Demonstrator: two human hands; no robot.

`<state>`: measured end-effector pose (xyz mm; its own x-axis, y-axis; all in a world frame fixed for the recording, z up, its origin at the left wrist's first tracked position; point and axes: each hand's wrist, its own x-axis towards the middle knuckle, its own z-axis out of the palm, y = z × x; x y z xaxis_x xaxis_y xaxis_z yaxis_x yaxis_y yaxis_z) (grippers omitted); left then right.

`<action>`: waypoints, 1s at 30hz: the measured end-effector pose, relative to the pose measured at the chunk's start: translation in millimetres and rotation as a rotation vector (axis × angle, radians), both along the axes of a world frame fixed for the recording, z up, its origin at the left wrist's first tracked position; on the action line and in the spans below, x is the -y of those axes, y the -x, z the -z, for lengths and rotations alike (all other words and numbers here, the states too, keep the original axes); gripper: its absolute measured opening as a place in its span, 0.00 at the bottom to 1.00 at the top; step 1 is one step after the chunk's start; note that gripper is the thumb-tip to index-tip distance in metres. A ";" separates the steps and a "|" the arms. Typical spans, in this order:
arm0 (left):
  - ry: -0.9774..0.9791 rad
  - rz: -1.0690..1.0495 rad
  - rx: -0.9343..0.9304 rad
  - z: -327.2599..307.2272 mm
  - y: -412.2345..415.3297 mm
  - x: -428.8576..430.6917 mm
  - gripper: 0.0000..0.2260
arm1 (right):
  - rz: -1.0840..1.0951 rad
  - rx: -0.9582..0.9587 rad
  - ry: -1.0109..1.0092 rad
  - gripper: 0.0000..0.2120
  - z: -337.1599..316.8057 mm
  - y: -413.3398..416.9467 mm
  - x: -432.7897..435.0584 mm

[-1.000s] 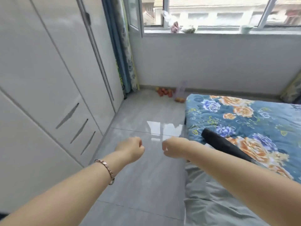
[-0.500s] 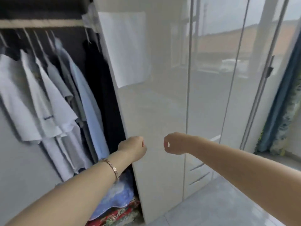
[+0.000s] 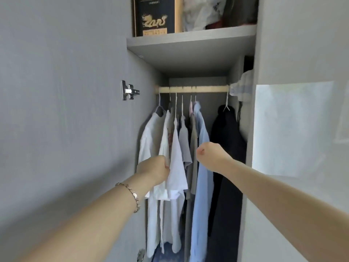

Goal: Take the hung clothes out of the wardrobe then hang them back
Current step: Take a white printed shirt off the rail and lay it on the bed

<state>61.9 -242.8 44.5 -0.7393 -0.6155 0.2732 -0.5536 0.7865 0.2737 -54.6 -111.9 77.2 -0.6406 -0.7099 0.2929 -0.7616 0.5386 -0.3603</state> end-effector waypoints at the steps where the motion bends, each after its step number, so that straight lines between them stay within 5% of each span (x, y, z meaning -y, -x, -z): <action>1: 0.007 -0.016 -0.008 -3.1 3.0 11.8 0.07 | -0.021 -0.014 0.010 0.17 -3.6 4.8 18.8; 6: 0.024 -0.045 -0.078 -13.2 33.0 67.0 0.09 | -0.040 0.011 0.128 0.09 -19.3 32.8 121.1; 9: 0.040 -0.034 -0.130 -16.8 59.4 98.7 0.07 | 0.084 0.003 0.167 0.16 -32.6 54.6 174.3; 12: 0.003 -0.028 -0.163 -19.8 86.1 125.7 0.07 | 0.136 0.193 0.170 0.17 -51.7 80.1 210.5; 16: -0.048 -0.005 -0.217 -24.5 109.9 150.3 0.09 | 0.201 -0.002 -0.039 0.16 -62.0 105.0 232.0; 20: -0.129 -0.001 -0.298 -27.6 116.1 162.3 0.10 | 0.141 0.326 0.357 0.16 -62.0 123.8 242.4; 25: -0.216 0.002 -0.337 -29.2 112.8 163.7 0.12 | 0.130 0.306 0.461 0.15 -80.2 122.5 215.4; 30: -0.059 0.028 -0.325 -28.7 90.4 137.9 0.08 | 0.098 0.185 0.550 0.15 -94.3 94.0 177.1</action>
